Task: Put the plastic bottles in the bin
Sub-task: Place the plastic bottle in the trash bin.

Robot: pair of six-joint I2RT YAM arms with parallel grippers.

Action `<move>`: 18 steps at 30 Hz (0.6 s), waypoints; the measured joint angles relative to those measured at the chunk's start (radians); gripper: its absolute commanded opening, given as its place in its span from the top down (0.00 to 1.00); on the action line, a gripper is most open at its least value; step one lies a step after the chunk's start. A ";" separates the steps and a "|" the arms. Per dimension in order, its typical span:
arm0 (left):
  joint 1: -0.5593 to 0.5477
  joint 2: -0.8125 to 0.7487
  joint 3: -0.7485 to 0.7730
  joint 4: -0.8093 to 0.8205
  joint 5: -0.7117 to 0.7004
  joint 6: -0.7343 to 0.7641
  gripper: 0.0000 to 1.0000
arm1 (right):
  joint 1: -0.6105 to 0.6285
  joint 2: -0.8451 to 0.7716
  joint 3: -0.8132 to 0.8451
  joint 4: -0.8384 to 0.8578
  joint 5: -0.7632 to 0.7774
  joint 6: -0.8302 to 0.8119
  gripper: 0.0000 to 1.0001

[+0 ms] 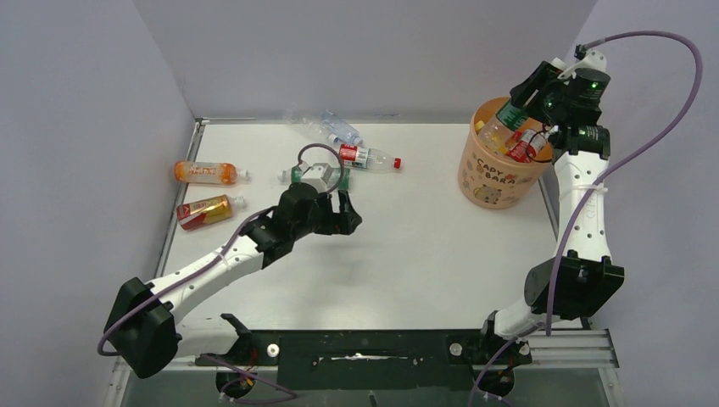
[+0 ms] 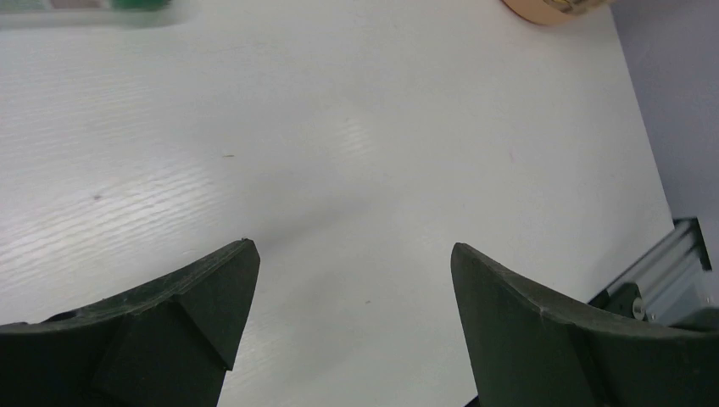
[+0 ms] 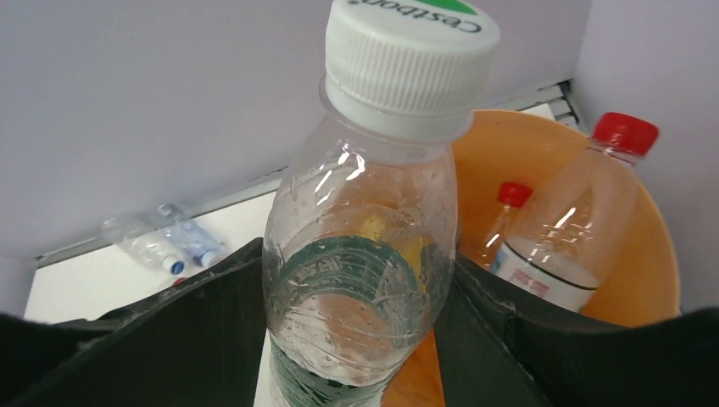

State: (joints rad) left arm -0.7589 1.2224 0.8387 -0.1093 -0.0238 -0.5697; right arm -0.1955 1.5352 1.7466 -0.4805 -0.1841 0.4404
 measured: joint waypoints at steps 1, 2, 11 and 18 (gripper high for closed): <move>0.026 0.006 0.004 -0.010 -0.002 -0.010 0.16 | -0.006 0.011 0.000 0.001 0.018 -0.003 0.45; 0.055 0.018 0.012 -0.023 -0.005 -0.022 0.15 | -0.012 0.019 0.000 0.002 0.036 -0.006 0.44; 0.224 0.209 0.175 -0.065 -0.064 -0.126 0.15 | -0.037 0.098 0.028 0.006 0.115 -0.020 0.06; 0.276 0.342 0.261 -0.064 -0.073 -0.220 0.14 | -0.039 0.109 0.032 -0.016 0.138 -0.035 0.01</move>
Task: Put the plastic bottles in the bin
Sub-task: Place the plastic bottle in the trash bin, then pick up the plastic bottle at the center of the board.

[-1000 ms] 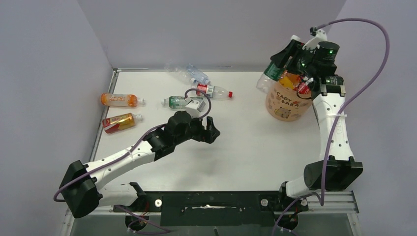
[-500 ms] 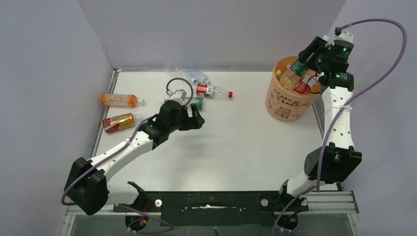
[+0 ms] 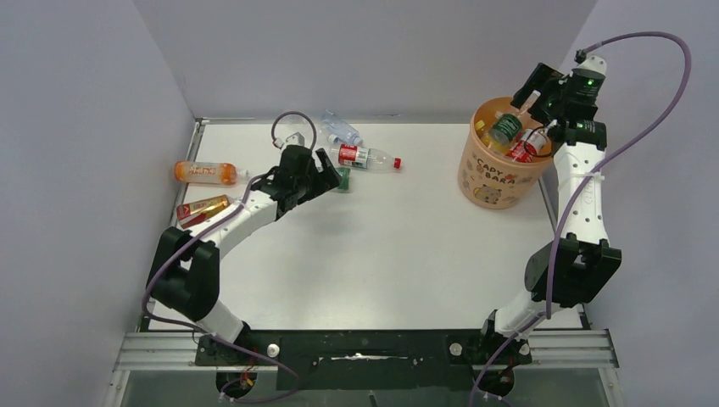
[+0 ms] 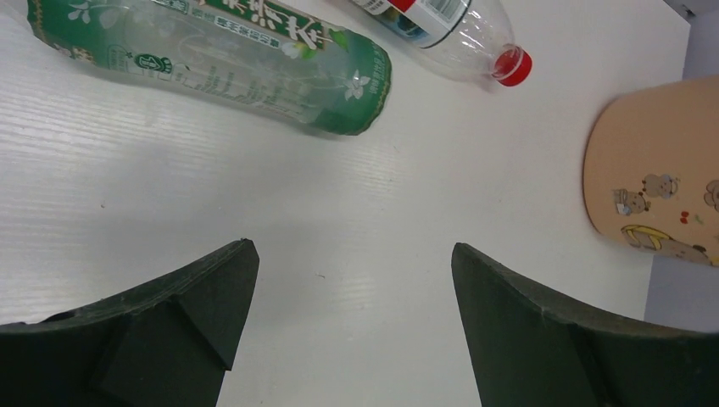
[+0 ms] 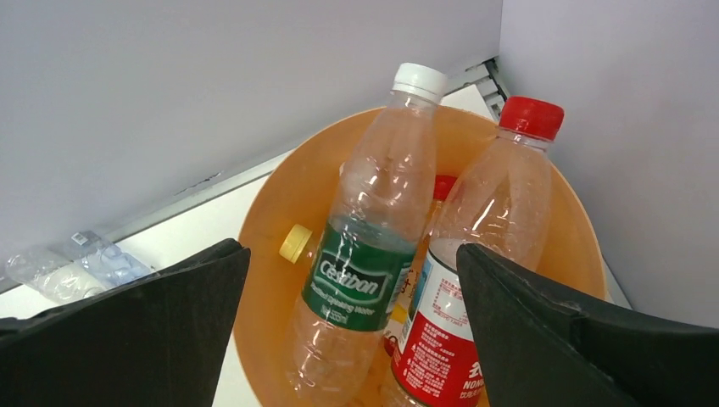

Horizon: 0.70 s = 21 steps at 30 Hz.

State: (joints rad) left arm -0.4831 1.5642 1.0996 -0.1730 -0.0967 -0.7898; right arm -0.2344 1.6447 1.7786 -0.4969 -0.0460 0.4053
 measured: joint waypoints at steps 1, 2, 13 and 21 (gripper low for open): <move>0.009 0.017 0.006 0.000 0.000 -0.018 0.14 | 0.000 -0.001 0.000 -0.004 0.002 0.000 0.02; 0.018 0.034 0.013 0.001 0.000 -0.037 0.14 | 0.000 -0.003 0.000 -0.011 0.003 0.000 0.02; 0.076 0.211 0.070 0.056 0.027 -0.269 0.14 | 0.147 -0.274 -0.148 -0.060 0.066 0.013 0.02; 0.080 0.369 0.180 0.058 0.046 -0.457 0.14 | 0.294 -0.407 -0.258 -0.069 0.083 0.022 0.02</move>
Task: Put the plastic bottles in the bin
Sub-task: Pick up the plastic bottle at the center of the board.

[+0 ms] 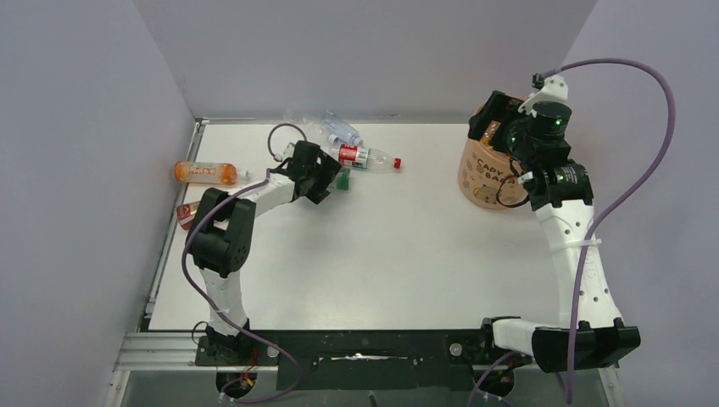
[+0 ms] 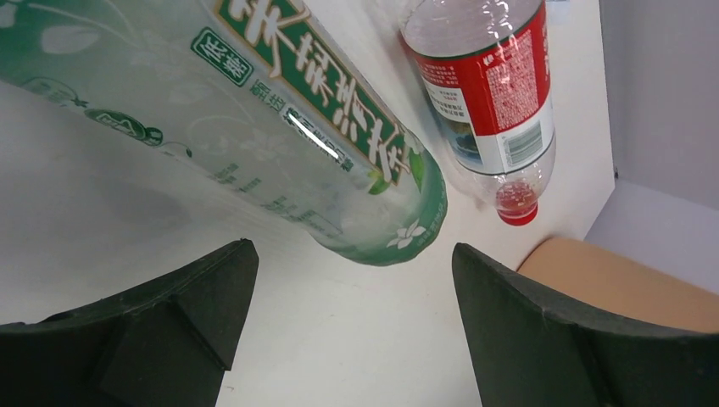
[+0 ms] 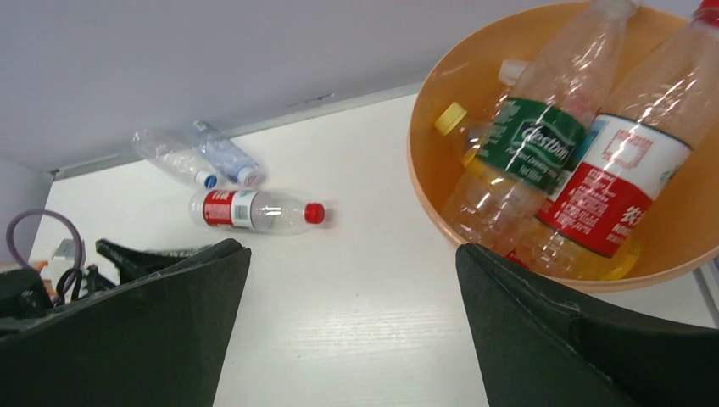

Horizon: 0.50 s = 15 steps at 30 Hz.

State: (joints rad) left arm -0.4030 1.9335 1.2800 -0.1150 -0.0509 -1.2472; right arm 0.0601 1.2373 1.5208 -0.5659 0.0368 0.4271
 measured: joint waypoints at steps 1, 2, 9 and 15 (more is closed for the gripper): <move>0.000 0.013 0.006 0.000 0.002 -0.016 0.14 | 0.011 -0.003 -0.010 -0.004 0.004 0.000 0.02; 0.000 0.026 0.013 0.000 0.003 -0.035 0.14 | 0.024 -0.007 -0.025 -0.008 0.009 0.000 0.02; 0.000 0.082 0.036 0.006 0.006 -0.147 0.14 | 0.109 -0.010 -0.094 -0.024 0.012 0.000 0.02; 0.004 0.117 0.067 0.014 0.002 -0.192 0.15 | 0.125 -0.026 -0.124 -0.032 0.013 0.000 0.02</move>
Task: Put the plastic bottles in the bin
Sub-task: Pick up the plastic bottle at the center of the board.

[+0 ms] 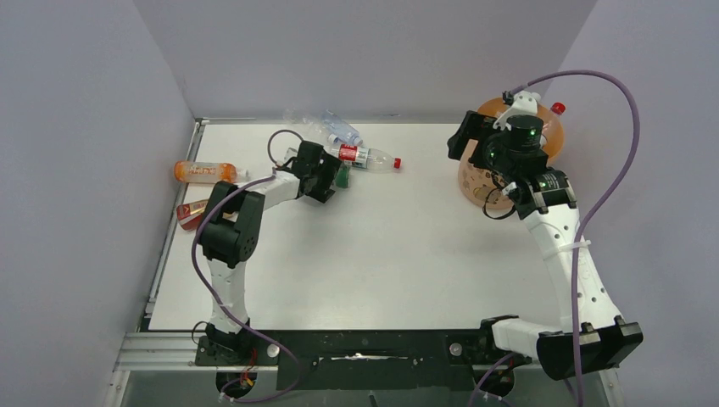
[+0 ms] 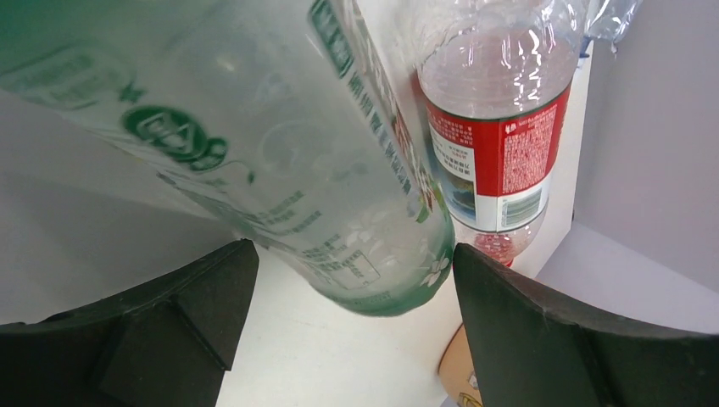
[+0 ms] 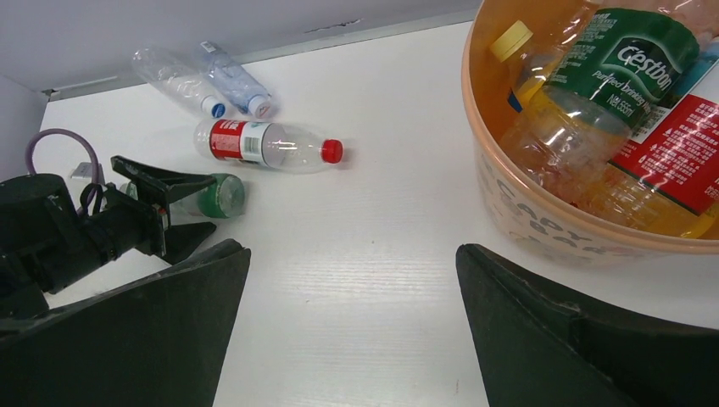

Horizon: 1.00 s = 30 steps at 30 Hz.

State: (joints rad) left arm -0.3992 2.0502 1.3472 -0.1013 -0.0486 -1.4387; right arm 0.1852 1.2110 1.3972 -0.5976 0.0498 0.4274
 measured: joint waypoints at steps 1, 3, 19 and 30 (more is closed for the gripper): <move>0.002 0.008 0.008 0.000 -0.002 -0.003 0.17 | 0.000 -0.005 -0.001 0.000 0.000 0.000 0.02; 0.003 0.023 0.021 -0.002 -0.006 -0.002 0.20 | 0.000 -0.017 -0.003 0.000 0.000 0.000 0.02; -0.016 -0.089 -0.180 0.088 -0.031 0.033 0.59 | 0.016 -0.060 -0.050 -0.003 -0.001 0.003 0.01; -0.183 -0.216 -0.252 -0.039 -0.023 0.312 0.59 | 0.025 -0.148 -0.182 0.002 -0.102 0.018 0.02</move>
State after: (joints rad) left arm -0.5827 1.8339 1.0954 -0.1398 -0.0715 -1.1263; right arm 0.2104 1.0630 1.2152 -0.5953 -0.0525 0.4458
